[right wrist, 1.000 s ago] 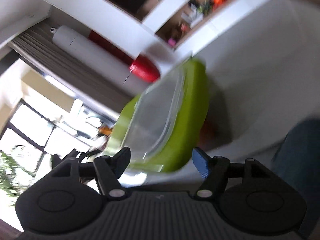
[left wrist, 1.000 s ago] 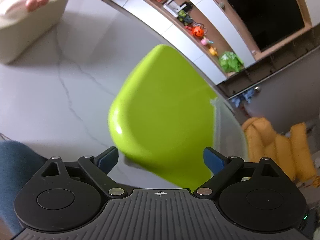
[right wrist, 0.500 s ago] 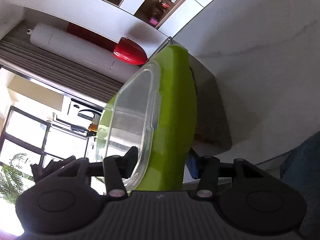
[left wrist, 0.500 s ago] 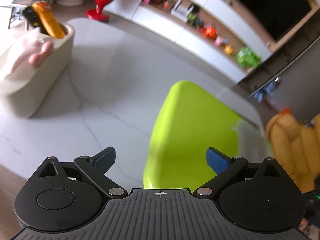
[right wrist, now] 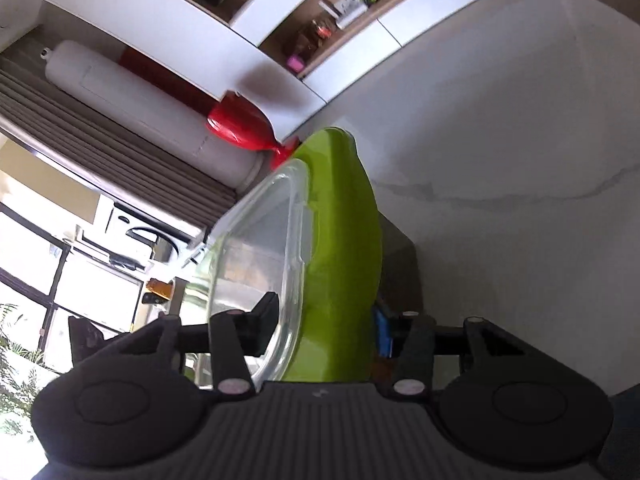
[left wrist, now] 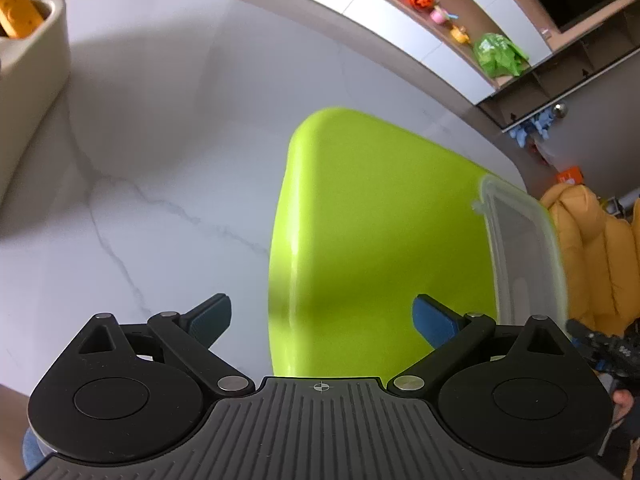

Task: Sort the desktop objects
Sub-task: 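Carry the lid over the dark box with both tools, then lower the lid onto the box opening with both tools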

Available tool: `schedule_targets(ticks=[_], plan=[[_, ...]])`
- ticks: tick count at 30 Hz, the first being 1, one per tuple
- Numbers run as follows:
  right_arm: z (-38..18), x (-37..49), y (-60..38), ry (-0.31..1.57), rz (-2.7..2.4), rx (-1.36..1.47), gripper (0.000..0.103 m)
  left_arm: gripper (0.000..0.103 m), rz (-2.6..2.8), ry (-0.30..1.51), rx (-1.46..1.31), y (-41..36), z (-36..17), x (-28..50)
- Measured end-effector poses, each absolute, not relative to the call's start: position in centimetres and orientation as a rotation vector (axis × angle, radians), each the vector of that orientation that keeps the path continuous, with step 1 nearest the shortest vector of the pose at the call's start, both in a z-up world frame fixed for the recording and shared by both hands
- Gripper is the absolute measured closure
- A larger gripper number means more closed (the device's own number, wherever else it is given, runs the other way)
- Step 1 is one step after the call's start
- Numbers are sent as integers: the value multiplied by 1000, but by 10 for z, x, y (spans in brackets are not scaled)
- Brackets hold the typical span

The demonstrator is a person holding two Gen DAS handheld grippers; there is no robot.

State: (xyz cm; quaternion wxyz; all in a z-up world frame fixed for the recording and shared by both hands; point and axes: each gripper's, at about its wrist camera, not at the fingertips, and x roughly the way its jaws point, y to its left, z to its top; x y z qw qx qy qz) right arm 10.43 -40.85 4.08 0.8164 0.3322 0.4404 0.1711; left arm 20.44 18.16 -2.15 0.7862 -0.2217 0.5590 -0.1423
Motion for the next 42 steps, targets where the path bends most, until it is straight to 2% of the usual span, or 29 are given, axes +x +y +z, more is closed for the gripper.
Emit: schedule_targets(ticks=[2, 5, 8, 12, 13, 16, 20, 28, 36, 40, 42], plan=[[37, 109, -406, 966, 365, 678, 44, 3, -321, 1216, -505, 184, -26, 210], [43, 108, -413, 915, 335, 650, 44, 3, -340, 1229, -515, 183, -29, 219], [56, 115, -420, 839, 288, 623, 35, 3, -353, 1219, -489, 177, -27, 223], [60, 147, -407, 856, 298, 517, 35, 4, -342, 1186, -512, 177, -23, 226], [57, 156, -403, 881, 317, 513, 35, 10, -334, 1178, -508, 177, -22, 227], [44, 163, -403, 931, 362, 564, 39, 20, -306, 1149, -518, 180, -16, 230], [37, 155, -410, 902, 334, 633, 41, 28, -303, 1110, -517, 181, 3, 242], [38, 134, -405, 836, 288, 615, 40, 21, -274, 1133, -426, 170, 2, 249], [30, 162, -385, 877, 319, 595, 40, 18, -247, 1118, -388, 174, 6, 228], [23, 156, -383, 841, 326, 595, 40, 18, -258, 1136, -423, 178, -1, 227], [23, 161, -380, 853, 319, 596, 40, 14, -252, 1147, -422, 177, 0, 230]])
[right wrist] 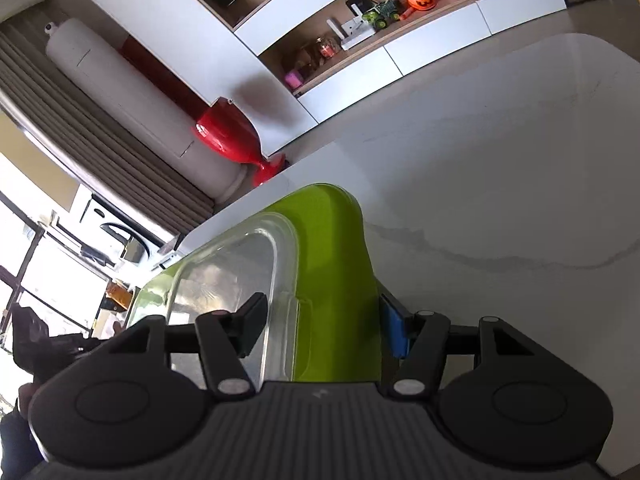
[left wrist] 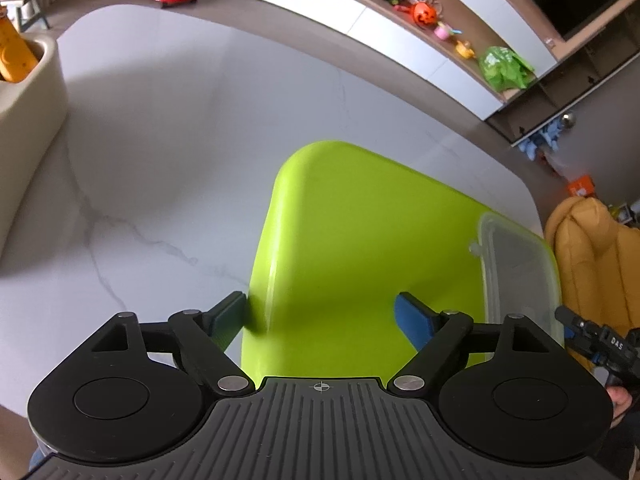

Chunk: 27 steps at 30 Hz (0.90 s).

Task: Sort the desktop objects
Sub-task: 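Lower the lid onto the box opening with both tools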

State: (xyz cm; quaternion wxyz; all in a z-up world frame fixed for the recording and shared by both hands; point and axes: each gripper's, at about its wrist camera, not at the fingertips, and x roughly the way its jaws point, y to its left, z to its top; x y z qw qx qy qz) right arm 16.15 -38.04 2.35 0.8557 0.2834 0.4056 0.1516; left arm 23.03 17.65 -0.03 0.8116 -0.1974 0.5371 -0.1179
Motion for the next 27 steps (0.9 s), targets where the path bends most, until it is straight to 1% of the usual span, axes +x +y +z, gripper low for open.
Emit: schedule_targets(ticks=[2, 5, 6, 8, 9, 13, 16, 17, 21, 24, 27], plan=[[26, 165, -377, 878, 308, 586, 39, 9, -259, 1150, -417, 176, 2, 232], [35, 162, -374, 856, 300, 549, 39, 7, -261, 1125, -408, 180, 11, 229], [39, 158, -375, 840, 296, 542, 35, 5, -265, 1120, -405, 182, 12, 227], [45, 151, -379, 824, 287, 534, 28, 5, -262, 1131, -395, 183, 11, 222], [46, 148, -380, 827, 284, 533, 27, 5, -256, 1138, -383, 182, 9, 219], [39, 141, -376, 884, 279, 487, 27, 5, -225, 1135, -315, 177, 5, 211], [37, 132, -377, 878, 262, 490, 26, 5, -202, 1061, -292, 174, 16, 202], [38, 129, -378, 869, 255, 503, 28, 5, -199, 1032, -295, 174, 22, 197], [54, 113, -378, 800, 241, 520, 28, 5, -222, 951, -323, 177, 42, 170], [71, 86, -371, 741, 248, 479, 28, 5, -287, 931, -363, 179, 48, 138], [88, 55, -361, 684, 276, 436, 27, 5, -366, 947, -376, 172, 44, 106]])
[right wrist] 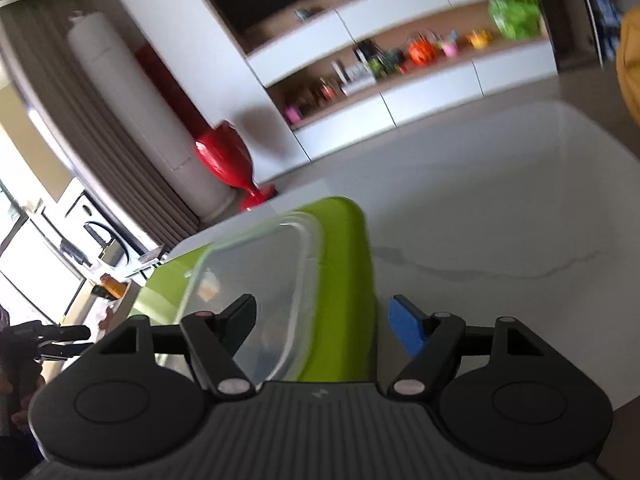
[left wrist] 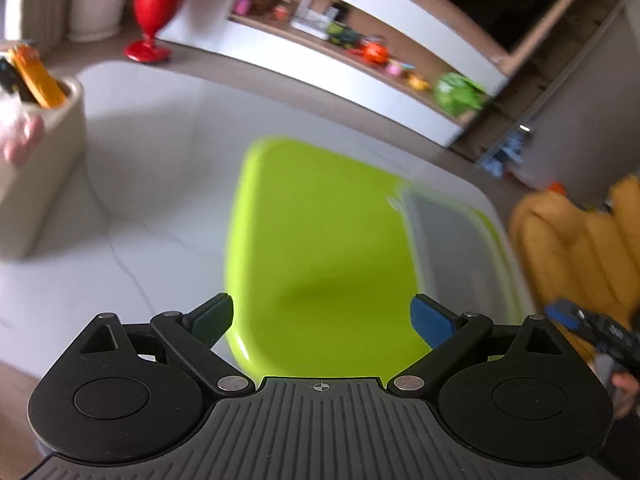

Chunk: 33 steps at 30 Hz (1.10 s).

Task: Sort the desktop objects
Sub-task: 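Lower the lid onto the box opening with both tools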

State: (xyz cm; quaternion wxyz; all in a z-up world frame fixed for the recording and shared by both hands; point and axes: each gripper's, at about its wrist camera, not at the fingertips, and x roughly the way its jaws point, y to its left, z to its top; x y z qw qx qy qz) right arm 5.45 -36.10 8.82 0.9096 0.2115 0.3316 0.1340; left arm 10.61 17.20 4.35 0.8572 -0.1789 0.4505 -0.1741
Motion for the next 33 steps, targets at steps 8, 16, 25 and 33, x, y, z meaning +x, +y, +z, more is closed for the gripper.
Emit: schedule_targets(ticks=[8, 16, 25, 33], plan=[[74, 14, -323, 779, 377, 440, 23, 5, -426, 1085, -304, 127, 14, 84], [69, 18, -336, 780, 250, 386, 24, 5, -217, 928, -178, 141, 28, 83], [39, 83, -356, 780, 236, 555, 24, 5, -215, 941, -169, 135, 24, 103], [17, 123, -352, 791, 283, 657, 37, 4, -224, 984, -275, 151, 5, 125]])
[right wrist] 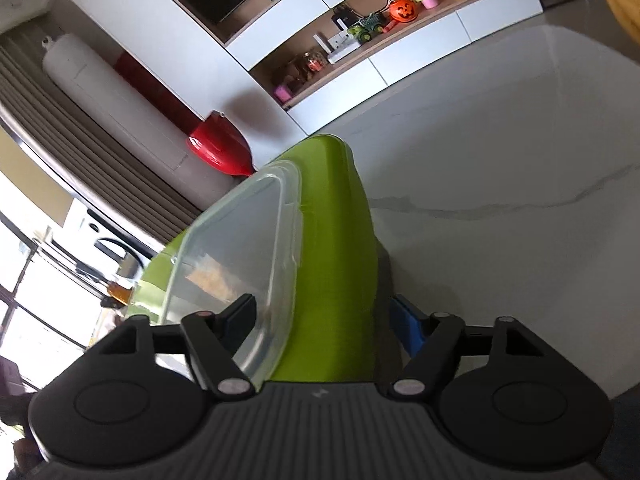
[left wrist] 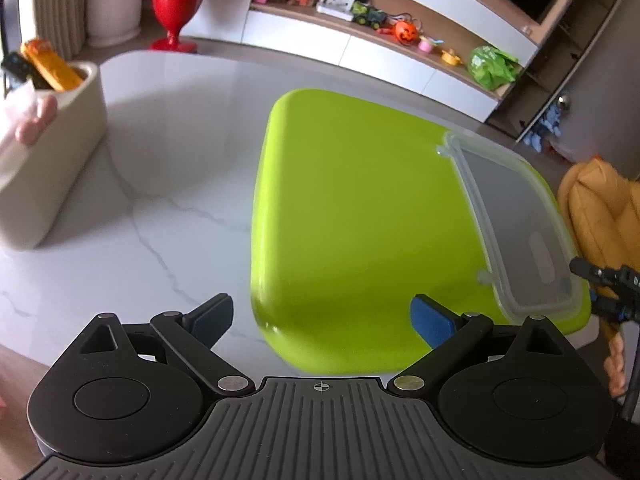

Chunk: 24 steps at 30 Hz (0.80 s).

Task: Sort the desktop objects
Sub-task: 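Lower the lid onto the box opening with both tools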

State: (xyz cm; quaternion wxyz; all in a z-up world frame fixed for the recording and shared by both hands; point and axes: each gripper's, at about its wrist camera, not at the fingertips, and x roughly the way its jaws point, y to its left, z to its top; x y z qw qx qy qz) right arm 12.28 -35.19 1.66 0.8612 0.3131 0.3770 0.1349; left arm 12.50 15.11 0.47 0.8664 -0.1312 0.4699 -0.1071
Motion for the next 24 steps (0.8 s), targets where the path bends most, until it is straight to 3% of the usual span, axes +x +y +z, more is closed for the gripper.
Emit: schedule_targets(ticks=[2, 14, 24], plan=[[14, 123, -354, 792, 305, 680, 42, 5, -238, 992, -318, 155, 0, 133], [9, 136, -349, 805, 287, 672, 42, 4, -206, 935, -323, 145, 2, 182], [-3, 204, -348, 745, 253, 673, 42, 3, -176, 897, -338, 130, 1, 262]])
